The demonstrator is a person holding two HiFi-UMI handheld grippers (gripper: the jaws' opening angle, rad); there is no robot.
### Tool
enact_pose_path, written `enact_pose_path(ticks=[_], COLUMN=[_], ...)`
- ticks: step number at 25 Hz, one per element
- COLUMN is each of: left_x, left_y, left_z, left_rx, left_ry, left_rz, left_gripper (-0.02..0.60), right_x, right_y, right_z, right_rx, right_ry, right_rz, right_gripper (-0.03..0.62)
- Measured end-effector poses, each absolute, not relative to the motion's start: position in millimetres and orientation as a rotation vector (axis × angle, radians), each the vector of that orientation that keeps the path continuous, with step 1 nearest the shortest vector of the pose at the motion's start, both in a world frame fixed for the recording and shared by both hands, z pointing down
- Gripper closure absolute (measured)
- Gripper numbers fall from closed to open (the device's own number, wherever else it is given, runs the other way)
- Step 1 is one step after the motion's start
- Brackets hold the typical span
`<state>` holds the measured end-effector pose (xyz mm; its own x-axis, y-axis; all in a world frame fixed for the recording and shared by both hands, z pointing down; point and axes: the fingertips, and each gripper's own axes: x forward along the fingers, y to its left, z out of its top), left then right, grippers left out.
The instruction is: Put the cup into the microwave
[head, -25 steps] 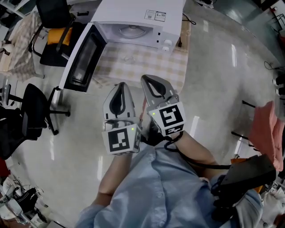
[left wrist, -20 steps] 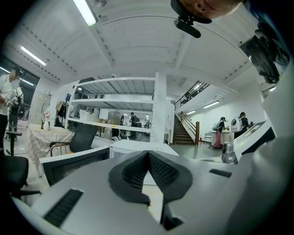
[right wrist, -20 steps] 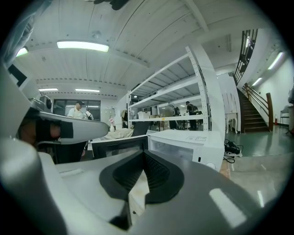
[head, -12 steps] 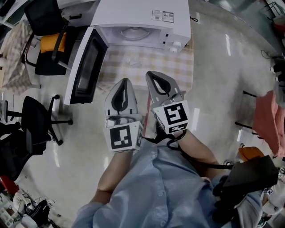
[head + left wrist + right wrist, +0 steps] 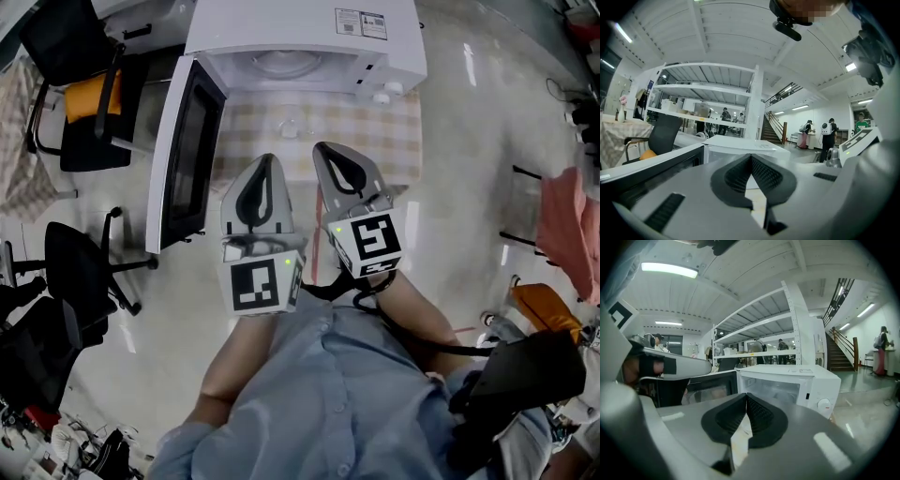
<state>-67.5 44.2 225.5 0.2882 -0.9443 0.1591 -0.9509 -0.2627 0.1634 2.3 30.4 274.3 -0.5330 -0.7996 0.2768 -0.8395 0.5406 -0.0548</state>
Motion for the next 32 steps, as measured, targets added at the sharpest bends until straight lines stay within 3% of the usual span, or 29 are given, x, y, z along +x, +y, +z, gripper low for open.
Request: enact_pose_path(ticks=[10, 17, 21, 28, 32], left_x=[-71.5, -68.0, -69.9, -74.5, -81.4], left_y=[21.3, 9.8, 5.9, 4.5, 0.2], left_z=[260.3, 297.0, 322.1, 355.3, 358.5], left_rx=[2.363, 2.386, 2.387, 2.35, 2.338], left_ry=[-1.692, -1.691, -1.723, -1.763, -1.765], left_rz=[0.052, 0.027, -0.009, -0.008, -0.003], left_gripper=[0.575, 0.575, 0.575, 0.575, 0.575], right_x=[5.9, 8.0, 5.9, -5.6, -10.6], right_y=[16.3, 9.8, 9.7, 6.3, 0.2], right_z=[313.7, 349.8, 375.3, 415.5, 426.1], right_rx=[1.46, 1.462, 1.45, 1.315, 1.287], right_ry=[-2.538, -2.586, -2.63, -2.685, -2.677], right_rz=[0.292, 0.242, 0.224, 0.274, 0.289], right_gripper=[0.565, 0.508, 0.433, 0.22, 0.161])
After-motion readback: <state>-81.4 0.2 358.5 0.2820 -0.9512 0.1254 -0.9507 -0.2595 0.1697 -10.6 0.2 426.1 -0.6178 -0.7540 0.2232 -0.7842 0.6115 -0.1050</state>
